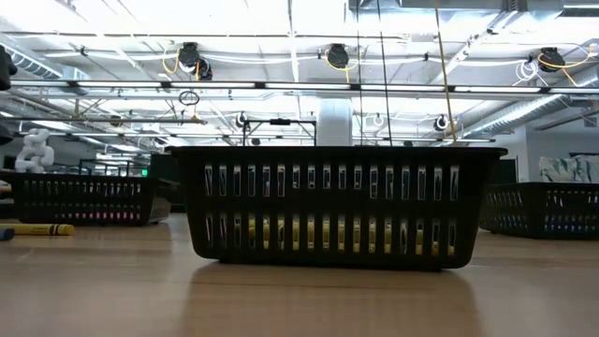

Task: Sort crayons
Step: Put the blue crayon into the right black bin

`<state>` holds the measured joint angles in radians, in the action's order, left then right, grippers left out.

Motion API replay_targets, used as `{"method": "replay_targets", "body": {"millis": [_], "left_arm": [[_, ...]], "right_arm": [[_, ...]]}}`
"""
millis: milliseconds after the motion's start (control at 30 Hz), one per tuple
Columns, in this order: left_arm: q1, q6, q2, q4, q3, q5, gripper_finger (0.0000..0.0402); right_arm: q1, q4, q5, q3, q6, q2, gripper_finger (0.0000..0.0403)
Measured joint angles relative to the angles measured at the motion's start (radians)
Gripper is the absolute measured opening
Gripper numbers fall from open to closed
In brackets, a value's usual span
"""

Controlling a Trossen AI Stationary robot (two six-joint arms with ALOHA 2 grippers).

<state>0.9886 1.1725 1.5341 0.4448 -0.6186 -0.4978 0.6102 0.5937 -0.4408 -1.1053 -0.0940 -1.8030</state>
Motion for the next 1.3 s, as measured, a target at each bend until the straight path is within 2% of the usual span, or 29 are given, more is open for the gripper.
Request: {"method": "replay_targets", "body": {"millis": [133,267,367,500,600,667,833,933,1167,1233,1300], "left_arm": [[0.0,0.0,0.0,0.001,0.0,0.007,0.006],[0.0,-0.006,0.0,-0.011,0.001,-0.016,0.0012],[-0.004,-0.032,0.002,-0.007,-0.021,-0.068,0.001],[-0.037,-0.152,0.002,-0.013,-0.104,-0.19,0.0006],[-0.077,-0.301,0.002,-0.025,-0.186,-0.289,0.0004],[-0.107,-0.42,0.002,-0.058,-0.228,-0.321,0.0003],[-0.19,-0.715,0.002,-0.235,-0.283,-0.302,0.0001],[-0.226,-0.828,0.002,-0.314,-0.289,-0.268,0.0001],[-0.271,-0.864,0.002,-0.327,-0.29,-0.219,0.0],[-0.272,-0.858,0.002,-0.327,-0.29,-0.181,0.0],[-0.271,-0.78,0.002,-0.322,-0.29,-0.11,0.0001]], "right_arm": [[0.001,-0.034,-0.014,0.0,0.0,0.003,0.013],[0.023,-0.167,-0.148,0.001,0.035,0.048,0.013],[0.041,-0.275,-0.229,0.0,0.095,0.094,0.013],[0.033,-0.339,-0.238,0.0,0.152,0.101,0.013],[-0.006,-0.313,-0.228,0.0,0.185,0.076,0.0133],[-0.037,-0.314,-0.183,0.0,0.187,0.053,0.0141],[-0.103,-0.307,-0.103,0.001,0.238,0.022,0.0179],[-0.124,-0.306,-0.052,0.0,0.248,0.017,0.0197],[-0.129,-0.309,-0.015,0.001,0.248,0.015,0.0202],[-0.129,-0.31,-0.015,0.0,0.248,0.014,0.02],[-0.129,-0.31,-0.016,0.0,0.248,0.014,0.0198]]}}
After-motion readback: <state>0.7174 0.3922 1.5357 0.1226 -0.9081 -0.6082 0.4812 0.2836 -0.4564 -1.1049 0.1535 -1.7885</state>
